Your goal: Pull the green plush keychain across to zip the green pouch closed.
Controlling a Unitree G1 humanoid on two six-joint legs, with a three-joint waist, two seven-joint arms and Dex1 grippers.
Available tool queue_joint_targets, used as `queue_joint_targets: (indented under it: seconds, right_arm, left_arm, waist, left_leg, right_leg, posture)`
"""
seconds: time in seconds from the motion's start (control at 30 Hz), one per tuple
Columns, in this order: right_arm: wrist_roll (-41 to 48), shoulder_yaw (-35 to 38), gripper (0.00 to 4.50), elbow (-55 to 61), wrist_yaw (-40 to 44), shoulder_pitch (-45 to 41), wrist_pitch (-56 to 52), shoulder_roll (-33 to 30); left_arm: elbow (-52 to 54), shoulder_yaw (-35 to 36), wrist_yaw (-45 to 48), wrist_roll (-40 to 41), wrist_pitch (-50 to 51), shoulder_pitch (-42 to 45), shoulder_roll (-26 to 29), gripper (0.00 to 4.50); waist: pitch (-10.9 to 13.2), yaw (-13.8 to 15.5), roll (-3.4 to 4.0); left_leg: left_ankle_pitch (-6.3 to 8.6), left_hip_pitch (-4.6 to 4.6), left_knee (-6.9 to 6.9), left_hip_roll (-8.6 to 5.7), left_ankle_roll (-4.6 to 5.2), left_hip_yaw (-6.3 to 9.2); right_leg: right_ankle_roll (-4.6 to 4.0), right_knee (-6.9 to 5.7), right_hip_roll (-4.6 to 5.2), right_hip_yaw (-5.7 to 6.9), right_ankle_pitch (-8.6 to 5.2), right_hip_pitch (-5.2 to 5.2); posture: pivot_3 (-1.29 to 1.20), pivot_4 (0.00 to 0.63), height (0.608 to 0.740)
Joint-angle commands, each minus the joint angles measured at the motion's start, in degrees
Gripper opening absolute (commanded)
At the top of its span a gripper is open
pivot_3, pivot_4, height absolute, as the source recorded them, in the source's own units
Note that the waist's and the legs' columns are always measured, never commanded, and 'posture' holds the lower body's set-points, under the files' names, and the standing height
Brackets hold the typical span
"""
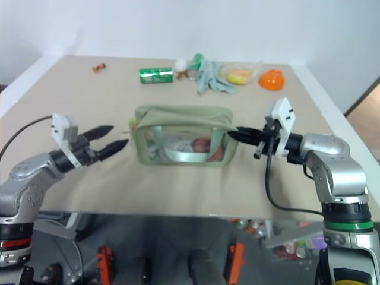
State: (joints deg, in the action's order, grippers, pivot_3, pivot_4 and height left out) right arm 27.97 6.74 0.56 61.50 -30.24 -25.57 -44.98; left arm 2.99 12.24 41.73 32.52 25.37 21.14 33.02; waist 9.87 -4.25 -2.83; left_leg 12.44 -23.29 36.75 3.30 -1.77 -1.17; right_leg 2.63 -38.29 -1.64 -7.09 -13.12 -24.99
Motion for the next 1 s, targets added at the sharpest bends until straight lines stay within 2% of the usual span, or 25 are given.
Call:
queue_joint_targets:
  seconds: [0.03, 0.37, 0.73, 0.83, 1.0]
  right_arm:
    - [0.4, 1.49, 0.03, 2.03, 1.13, -0.63, 1.85, -1.08]
    - [-0.74, 1.41, 0.03, 1.98, 1.56, -0.19, 3.54, -1.35]
    - [-1.2, 1.83, 0.03, 2.26, 0.9, 0.45, 4.4, -1.6]
    - [-1.11, 2.01, 0.0, 2.78, 0.66, 0.98, 4.37, -1.76]
    - [-0.96, 2.32, 0.0, 3.3, 0.37, 1.6, 4.3, -2.14]
  left_arm:
    - [-3.64, 0.69, -1.99, -2.35, -1.28, 3.61, 0.2, 4.14]
    - [-15.8, -5.5, 3.81, -10.72, -11.46, 10.37, -0.62, 4.14]
    - [-35.68, -8.86, 12.83, -15.3, -21.58, 22.81, -3.22, 4.14]
    - [-39.23, -9.18, 15.04, -15.58, -23.03, 24.84, -3.61, 3.36]
    - [-41.93, -8.76, 16.91, -15.66, -24.77, 26.1, -4.26, 1.63]
  waist:
    - [0.0, 0.01, 0.0]
    - [0.0, 0.06, 0.0]
    - [0.0, 0.1, 0.0]
    - [0.0, 0.08, 0.0]
    - [0.0, 0.12, 0.0]
  left_leg:
    - [0.0, 0.0, 0.01, 0.0, 0.0, 0.0]
    - [0.0, -0.03, -0.03, -0.02, 0.0, 0.0]
    - [0.0, -0.06, -0.02, -0.09, 0.0, 0.02]
    - [0.0, -0.07, -0.02, -0.1, 0.0, 0.03]
    - [0.01, -0.08, -0.01, -0.11, 0.0, 0.06]
  right_leg:
    - [0.01, 0.0, 0.0, -0.01, 0.0, 0.01]
    - [0.02, 0.01, 0.01, -0.01, 0.0, -0.02]
    - [0.05, 0.01, 0.03, -0.02, 0.01, -0.02]
    - [0.04, 0.0, 0.03, -0.02, 0.01, -0.02]
    - [0.05, 0.0, 0.04, -0.01, 0.0, -0.01]
  posture:
    - [0.0, 0.15, 0.74]
    - [0.0, 0.15, 0.74]
    - [0.0, 0.15, 0.74]
    - [0.0, 0.15, 0.74]
    - [0.0, 0.15, 0.74]
